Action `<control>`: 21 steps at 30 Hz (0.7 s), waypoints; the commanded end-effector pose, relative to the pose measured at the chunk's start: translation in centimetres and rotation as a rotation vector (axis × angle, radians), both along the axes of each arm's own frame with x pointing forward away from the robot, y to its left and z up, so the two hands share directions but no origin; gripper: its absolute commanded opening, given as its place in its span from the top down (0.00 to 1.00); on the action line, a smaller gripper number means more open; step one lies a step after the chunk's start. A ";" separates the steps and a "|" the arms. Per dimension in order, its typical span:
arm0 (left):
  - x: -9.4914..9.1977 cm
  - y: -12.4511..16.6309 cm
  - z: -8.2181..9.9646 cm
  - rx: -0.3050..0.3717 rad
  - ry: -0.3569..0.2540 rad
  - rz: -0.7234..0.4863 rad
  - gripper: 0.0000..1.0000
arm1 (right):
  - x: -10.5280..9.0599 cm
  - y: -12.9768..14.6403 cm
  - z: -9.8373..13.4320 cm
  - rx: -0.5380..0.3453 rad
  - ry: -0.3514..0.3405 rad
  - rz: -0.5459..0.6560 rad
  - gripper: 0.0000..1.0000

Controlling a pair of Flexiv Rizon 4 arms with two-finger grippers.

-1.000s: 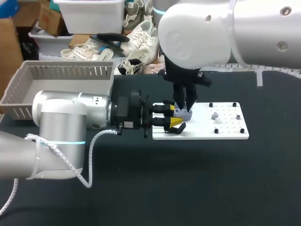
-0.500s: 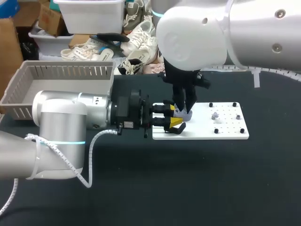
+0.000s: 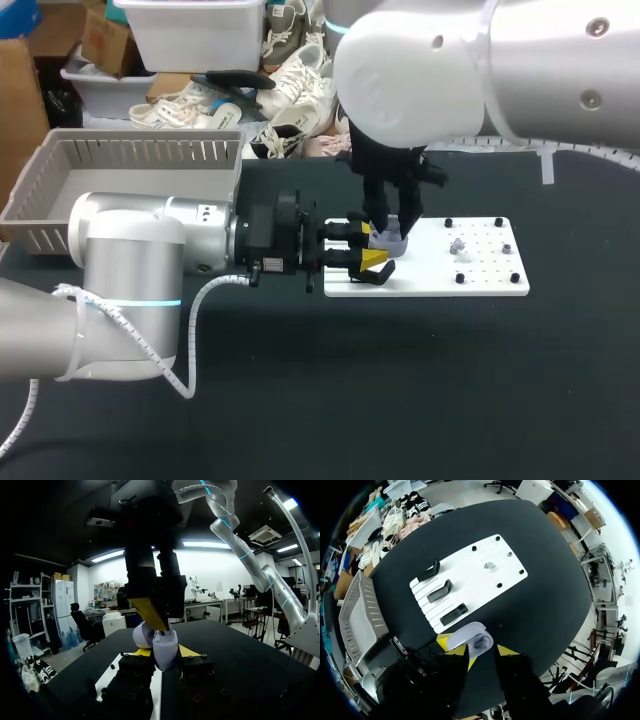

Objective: Pick up each earbud case from the left stands, insert the matching earbuds, close the lid, and place the case in the box.

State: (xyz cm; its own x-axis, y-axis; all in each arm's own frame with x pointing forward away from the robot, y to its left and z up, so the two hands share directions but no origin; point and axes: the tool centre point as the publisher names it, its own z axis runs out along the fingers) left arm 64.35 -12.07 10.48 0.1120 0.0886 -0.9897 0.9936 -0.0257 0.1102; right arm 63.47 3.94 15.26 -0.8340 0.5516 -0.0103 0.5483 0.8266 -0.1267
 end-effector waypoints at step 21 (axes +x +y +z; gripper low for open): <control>0.0 0.0 -0.1 -0.003 -0.001 0.001 1.00 | 0.0 -6.3 3.6 0.219 -0.231 0.051 0.64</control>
State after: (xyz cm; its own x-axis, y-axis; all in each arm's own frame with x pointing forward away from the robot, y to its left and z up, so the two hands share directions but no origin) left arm 64.35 -12.07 10.48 0.1120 0.0886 -0.9898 0.9936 -0.0256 0.1101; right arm 64.43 -0.31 18.92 -0.8554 0.5113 -0.0829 0.5115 0.8591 0.0202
